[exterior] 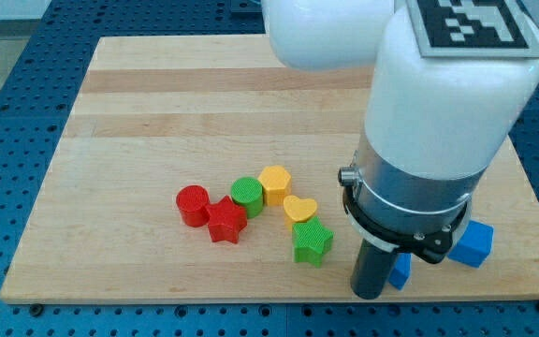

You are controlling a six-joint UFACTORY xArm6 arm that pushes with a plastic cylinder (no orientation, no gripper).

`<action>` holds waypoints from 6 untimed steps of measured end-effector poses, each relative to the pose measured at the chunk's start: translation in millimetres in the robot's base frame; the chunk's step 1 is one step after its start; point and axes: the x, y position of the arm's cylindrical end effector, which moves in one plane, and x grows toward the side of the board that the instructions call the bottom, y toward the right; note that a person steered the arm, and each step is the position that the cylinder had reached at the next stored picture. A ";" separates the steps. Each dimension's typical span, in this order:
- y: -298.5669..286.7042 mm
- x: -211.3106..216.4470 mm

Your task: Point at the green star

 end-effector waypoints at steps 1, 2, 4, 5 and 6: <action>21.1 -15.2; 48.6 -30.8; -6.3 -13.6; -34.5 0.1; -80.9 -1.8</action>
